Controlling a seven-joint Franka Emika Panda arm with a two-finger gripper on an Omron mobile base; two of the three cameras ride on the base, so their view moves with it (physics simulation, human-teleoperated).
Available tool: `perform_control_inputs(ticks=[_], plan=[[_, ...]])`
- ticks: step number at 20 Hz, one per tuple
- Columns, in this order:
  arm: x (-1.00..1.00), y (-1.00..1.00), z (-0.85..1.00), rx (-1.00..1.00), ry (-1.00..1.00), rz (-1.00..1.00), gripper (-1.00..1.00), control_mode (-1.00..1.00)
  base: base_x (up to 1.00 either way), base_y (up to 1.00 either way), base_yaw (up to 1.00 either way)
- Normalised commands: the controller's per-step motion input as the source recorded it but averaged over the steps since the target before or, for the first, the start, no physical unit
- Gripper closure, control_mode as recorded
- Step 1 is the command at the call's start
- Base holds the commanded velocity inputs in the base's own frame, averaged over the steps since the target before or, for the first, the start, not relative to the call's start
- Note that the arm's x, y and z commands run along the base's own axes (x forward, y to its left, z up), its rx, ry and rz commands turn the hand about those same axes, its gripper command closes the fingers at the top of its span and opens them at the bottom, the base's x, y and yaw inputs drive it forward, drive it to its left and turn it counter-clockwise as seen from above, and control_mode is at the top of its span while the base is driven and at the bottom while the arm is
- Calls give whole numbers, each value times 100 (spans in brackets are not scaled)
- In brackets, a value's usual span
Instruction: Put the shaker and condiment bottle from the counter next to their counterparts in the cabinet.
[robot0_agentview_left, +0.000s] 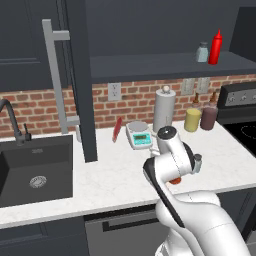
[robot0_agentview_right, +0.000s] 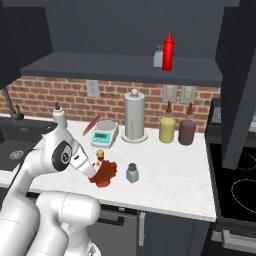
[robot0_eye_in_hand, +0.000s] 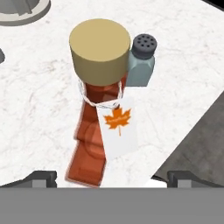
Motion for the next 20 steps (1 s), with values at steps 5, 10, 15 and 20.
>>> perform_control_inputs(ticks=[5, 10, 15, 20], plan=[[0, 0, -5, 0, 0, -3, -100, -100, 0, 0, 0], [0, 0, -13, 0, 0, -2, -100, -100, 0, 0, 0], [2, 0, -18, 0, 0, -2, -100, -100, 0, 0, 0], [6, 0, -23, 0, 0, -3, -100, -100, 0, 0, 0]])
